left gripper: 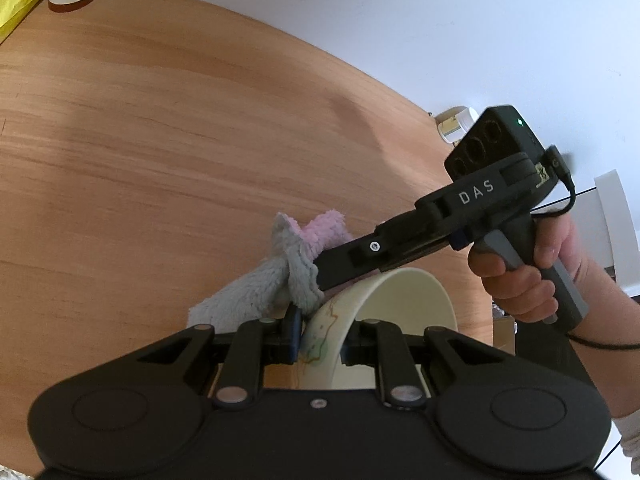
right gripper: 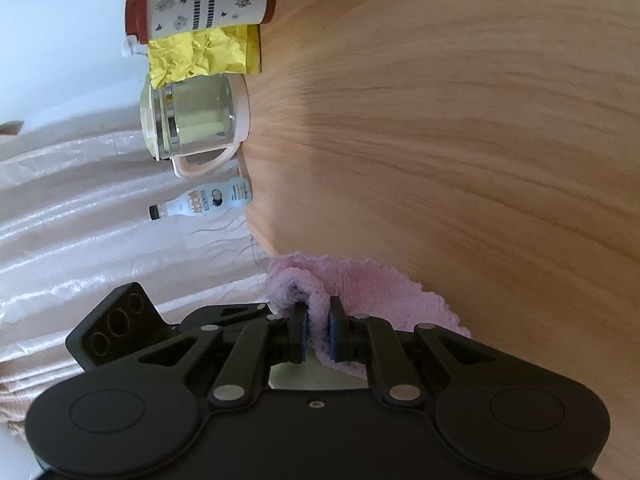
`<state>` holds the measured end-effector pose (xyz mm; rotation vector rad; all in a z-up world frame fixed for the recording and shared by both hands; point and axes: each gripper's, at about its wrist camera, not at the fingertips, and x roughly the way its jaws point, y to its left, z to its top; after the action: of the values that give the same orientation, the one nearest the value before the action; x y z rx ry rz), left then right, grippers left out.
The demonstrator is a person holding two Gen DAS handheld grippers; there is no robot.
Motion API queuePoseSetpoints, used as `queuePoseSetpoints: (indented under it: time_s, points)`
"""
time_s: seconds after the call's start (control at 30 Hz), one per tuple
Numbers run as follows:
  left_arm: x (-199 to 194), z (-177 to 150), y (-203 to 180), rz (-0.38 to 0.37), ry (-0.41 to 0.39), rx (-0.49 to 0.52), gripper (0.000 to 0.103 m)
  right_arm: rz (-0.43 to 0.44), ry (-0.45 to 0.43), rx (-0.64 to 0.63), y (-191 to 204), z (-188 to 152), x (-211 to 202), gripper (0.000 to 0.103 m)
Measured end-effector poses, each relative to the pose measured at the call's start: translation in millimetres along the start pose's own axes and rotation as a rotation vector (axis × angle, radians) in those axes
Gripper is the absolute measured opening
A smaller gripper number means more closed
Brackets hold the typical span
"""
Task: Clean bowl
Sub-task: 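Rub the pink cloth along the bowl's outer wall with the right gripper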
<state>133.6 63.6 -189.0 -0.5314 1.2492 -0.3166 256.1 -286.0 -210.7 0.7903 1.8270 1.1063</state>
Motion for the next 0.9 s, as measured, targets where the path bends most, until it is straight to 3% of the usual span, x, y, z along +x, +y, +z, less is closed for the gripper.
queuePoseSetpoints:
  time_s: [0.53, 0.7, 0.9]
  points:
    - [-12, -1, 9, -0.014, -0.060, -0.046, 0.017, 0.013, -0.326, -0.089, 26, -49, -44, 0.013]
    - [-17, -2, 11, -0.020, -0.079, -0.061, 0.017, 0.050, -0.376, -0.054, 16, -60, -47, 0.013]
    - [-20, -5, 17, -0.029, -0.102, -0.105, 0.017, 0.131, -0.447, 0.100, -21, -70, -39, 0.013]
